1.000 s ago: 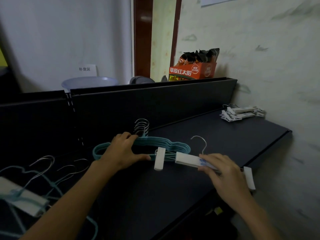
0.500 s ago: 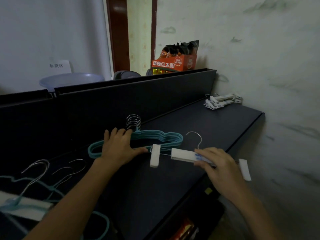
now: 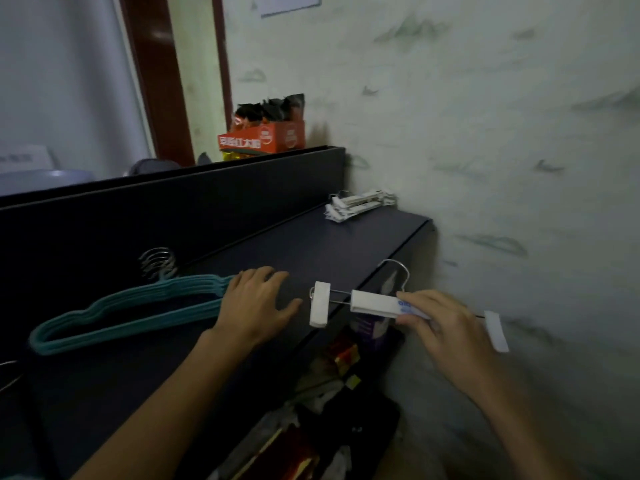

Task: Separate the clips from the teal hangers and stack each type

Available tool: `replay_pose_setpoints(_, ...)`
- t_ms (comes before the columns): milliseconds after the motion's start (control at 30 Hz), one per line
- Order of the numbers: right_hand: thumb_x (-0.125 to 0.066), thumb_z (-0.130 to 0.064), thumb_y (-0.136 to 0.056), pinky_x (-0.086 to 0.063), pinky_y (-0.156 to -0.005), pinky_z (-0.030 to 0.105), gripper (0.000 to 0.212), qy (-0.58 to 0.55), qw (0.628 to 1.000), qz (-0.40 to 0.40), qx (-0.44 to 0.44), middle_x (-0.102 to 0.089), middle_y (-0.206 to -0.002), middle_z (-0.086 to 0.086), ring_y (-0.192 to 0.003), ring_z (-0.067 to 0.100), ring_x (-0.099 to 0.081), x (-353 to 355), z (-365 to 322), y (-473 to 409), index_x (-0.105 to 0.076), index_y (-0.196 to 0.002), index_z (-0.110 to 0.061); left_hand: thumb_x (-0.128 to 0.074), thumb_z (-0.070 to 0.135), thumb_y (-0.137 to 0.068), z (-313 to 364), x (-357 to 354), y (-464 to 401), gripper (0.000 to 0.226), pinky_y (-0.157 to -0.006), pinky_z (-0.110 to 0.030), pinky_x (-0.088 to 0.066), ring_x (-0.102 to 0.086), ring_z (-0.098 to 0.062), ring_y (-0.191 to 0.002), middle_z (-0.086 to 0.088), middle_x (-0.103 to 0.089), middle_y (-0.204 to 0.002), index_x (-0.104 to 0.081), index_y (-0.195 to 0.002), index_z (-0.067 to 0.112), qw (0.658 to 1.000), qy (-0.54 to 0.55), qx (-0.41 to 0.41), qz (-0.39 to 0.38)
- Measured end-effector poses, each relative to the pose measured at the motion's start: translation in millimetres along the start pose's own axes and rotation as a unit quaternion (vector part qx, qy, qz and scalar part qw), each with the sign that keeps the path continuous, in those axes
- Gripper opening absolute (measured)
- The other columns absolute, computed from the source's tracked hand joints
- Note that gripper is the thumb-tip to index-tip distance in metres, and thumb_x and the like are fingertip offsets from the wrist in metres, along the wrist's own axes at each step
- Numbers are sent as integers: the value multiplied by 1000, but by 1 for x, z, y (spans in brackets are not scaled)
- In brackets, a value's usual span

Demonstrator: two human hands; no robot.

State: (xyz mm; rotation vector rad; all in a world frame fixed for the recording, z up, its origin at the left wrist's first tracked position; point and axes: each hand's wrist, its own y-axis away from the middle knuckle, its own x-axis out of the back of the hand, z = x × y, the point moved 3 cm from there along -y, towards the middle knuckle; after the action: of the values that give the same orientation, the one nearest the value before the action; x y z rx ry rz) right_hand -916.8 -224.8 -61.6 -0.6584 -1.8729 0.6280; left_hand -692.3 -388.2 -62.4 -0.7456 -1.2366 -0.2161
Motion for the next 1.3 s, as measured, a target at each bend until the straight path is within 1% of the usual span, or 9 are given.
replay_pose_setpoints(133,-65,-29,-78,-44,-77,30,32,27,999,17,-10,-68,-96,-1,-84,19,-61,39,66,-4,-70,-105,-13,-45,57,-88,65,-25,-31,61,-106,-37,-26,-35,-22,-130,1,-39,-143,-40,-139,25,999,19,-20,-19)
replay_pose_setpoints(267,-64,-32,-78,-44,-78,28,32,36,999,6,-8,-68,-96,-1,-85,19,-61,57,128,-9,-70,-103,-13,-45,57,-88,118,-53,-56,57,-104,-37,-29,-39,-21,-127,3,-43,-139,-43,-136,25,998,42,-33,-27)
replay_pose_setpoints(433,-63,-32,-79,-50,-78,32,33,30,999,-19,1,-68,-97,-1,-85,19,-62,63,178,-20,-70,-104,-12,-47,54,-88,147,-86,-78,52,-100,-38,-34,-44,-20,-120,3,-48,-133,-47,-132,26,997,55,-12,-45)
replay_pose_setpoints(500,-63,-32,-80,-48,-79,30,32,20,999,-31,-4,-68,-98,-2,-87,16,-60,61,192,-27,-70,-105,-14,-47,52,-89,151,-95,-88,50,-99,-37,-34,-44,-20,-119,3,-49,-132,-48,-131,26,997,53,-6,-47)
replay_pose_setpoints(700,-63,-31,-80,-51,-82,34,32,-17,999,-47,-17,-67,-101,-3,-90,13,-60,35,227,-57,-69,-109,-17,-48,52,-88,146,-123,-137,45,-94,-37,-38,-48,-19,-113,4,-53,-126,-53,-125,27,997,54,12,-49)
replay_pose_setpoints(867,-64,-30,-80,-52,-82,37,32,-30,998,-49,-6,-67,-103,-3,-92,16,-61,11,249,-108,-69,-109,-18,-48,53,-88,126,-134,-194,50,-95,-38,-38,-46,-21,-118,2,-50,-132,-51,-129,25,998,37,33,-43)
replay_pose_setpoints(1000,-63,-30,-81,-52,-79,34,32,-25,998,-59,12,-66,-101,-5,-90,13,-60,-16,267,-151,-68,-110,-17,-47,54,-88,101,-140,-237,51,-96,-37,-37,-44,-20,-120,3,-47,-134,-49,-131,26,998,29,51,-37)
replay_pose_setpoints(1133,-61,-34,-81,-50,-83,33,35,-34,997,-66,16,-66,-104,-5,-93,12,-59,-51,283,-190,-68,-112,-18,-47,55,-88,75,-143,-271,51,-97,-36,-36,-44,-18,-120,3,-46,-135,-47,-131,28,997,17,64,-29)
replay_pose_setpoints(1300,-71,-20,-81,-47,-86,32,32,-41,994,-89,53,-65,-105,-5,-95,11,-57,-91,300,-234,-67,-113,-17,-50,52,-87,48,-142,-306,47,-94,-37,-39,-48,-20,-116,2,-51,-129,-52,-127,28,996,5,85,-9)
